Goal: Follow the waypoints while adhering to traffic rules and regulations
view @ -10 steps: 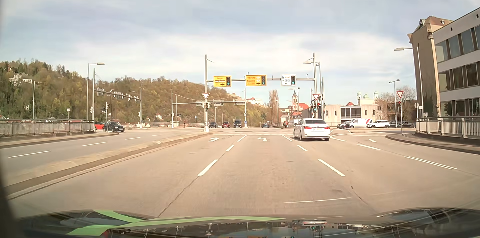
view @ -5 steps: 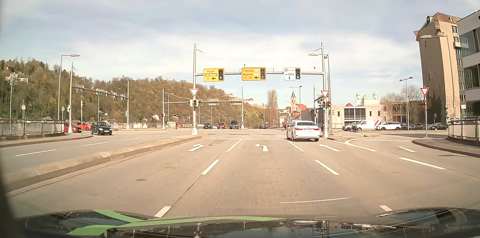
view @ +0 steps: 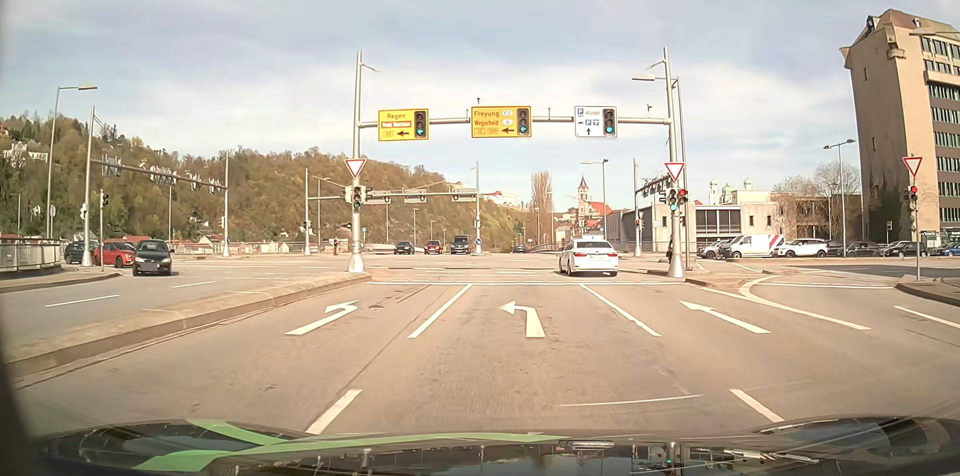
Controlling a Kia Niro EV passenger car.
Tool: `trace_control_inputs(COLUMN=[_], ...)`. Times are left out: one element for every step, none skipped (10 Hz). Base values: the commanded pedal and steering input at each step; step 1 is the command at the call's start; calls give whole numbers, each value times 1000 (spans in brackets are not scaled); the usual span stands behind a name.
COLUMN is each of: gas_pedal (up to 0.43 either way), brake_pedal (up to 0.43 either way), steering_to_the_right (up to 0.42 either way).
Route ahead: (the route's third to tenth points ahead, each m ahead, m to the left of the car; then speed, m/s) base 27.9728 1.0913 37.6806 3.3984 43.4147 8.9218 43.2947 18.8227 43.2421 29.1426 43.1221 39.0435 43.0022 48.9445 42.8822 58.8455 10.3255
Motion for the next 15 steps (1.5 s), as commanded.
trace_control_inputs(gas_pedal=[0,0,0,0,0,0,0,0,0,0,0,0,0,0,0], brake_pedal=[67,67,79,79,91,98,98,98,91,98,91,91,85,79,79], steering_to_the_right=[5,5,5,5,5,5,5,5,5,4,4,2,-1,-5,-5])
